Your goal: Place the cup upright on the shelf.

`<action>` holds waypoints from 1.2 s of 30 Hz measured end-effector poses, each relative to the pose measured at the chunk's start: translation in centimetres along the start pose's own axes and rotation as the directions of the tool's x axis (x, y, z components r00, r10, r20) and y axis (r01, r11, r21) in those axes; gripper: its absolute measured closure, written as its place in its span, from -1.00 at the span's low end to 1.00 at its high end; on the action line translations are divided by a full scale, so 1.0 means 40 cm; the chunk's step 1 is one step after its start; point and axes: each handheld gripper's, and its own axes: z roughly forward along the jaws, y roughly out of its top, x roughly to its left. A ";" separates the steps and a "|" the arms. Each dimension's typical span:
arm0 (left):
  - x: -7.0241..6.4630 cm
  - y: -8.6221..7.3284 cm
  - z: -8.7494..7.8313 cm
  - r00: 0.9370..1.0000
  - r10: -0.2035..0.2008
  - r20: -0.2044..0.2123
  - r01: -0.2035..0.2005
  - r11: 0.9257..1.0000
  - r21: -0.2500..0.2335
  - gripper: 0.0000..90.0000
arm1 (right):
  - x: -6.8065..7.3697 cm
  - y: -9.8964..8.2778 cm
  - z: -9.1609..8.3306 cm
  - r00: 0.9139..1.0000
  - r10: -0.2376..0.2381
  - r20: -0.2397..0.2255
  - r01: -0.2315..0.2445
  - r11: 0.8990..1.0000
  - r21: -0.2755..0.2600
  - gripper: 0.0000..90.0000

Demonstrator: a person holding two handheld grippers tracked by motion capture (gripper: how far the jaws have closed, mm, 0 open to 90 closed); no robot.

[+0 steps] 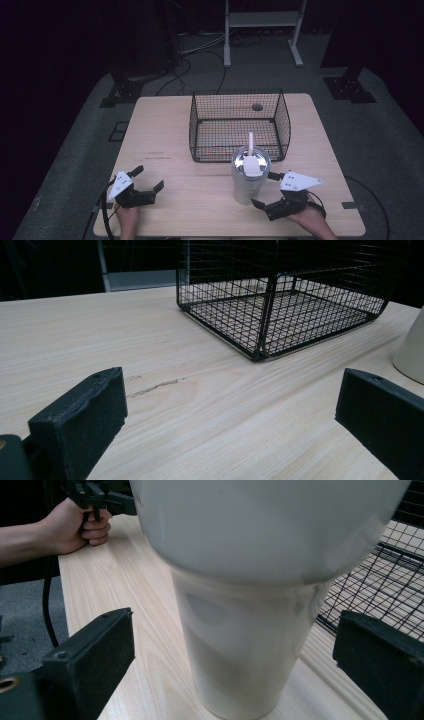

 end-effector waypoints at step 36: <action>0.001 0.000 -0.001 1.000 0.000 0.002 0.000 1.000 -0.002 -1.00 | -0.004 0.016 0.089 0.999 0.023 0.038 -0.020 0.996 -0.083 -0.92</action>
